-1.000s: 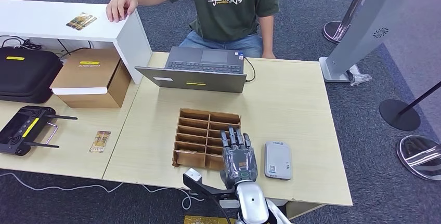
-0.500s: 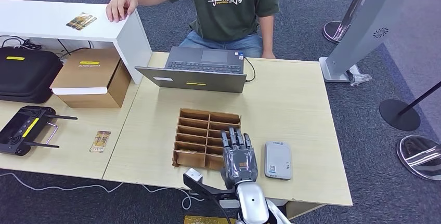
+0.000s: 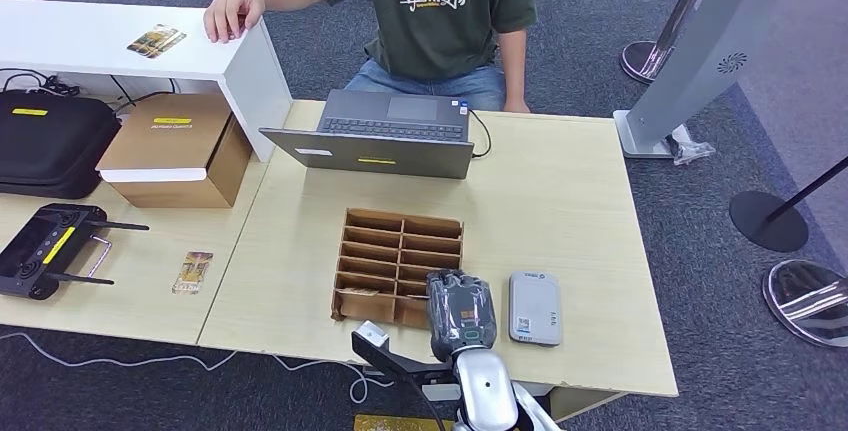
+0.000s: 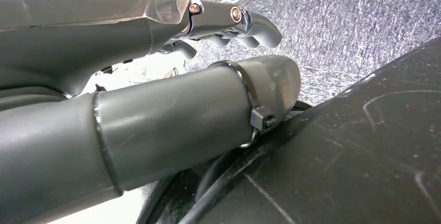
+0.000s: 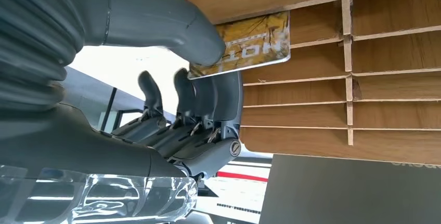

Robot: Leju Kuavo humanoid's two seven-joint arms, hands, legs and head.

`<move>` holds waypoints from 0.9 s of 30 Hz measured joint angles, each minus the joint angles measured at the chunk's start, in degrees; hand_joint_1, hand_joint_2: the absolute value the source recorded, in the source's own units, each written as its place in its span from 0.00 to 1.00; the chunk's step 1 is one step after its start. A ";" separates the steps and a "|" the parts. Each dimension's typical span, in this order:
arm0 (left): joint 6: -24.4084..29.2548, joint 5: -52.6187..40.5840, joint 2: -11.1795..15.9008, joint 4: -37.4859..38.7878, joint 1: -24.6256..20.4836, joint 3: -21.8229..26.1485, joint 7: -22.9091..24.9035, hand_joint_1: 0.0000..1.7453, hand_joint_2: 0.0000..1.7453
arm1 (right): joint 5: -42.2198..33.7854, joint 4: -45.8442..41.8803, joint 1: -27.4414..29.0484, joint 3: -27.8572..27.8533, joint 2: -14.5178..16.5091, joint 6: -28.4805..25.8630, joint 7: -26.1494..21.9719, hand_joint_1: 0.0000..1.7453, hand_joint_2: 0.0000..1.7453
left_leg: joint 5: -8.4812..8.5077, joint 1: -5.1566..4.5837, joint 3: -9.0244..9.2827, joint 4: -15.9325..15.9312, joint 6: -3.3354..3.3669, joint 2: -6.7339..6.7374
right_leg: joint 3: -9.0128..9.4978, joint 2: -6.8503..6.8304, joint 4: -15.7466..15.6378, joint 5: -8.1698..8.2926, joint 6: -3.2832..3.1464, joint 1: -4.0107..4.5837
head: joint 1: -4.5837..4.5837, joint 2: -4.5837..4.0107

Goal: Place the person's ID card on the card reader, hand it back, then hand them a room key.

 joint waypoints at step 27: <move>0.20 0.32 0.02 0.00 0.05 0.01 -0.18 0.00 0.00 | -0.55 -0.36 0.01 0.00 0.00 -0.23 -0.68 1.00 1.00 | 0.00 0.00 0.00 0.00 0.00 0.00 | 0.00 0.00 0.00 0.00 0.00 0.00 | 0.00 0.00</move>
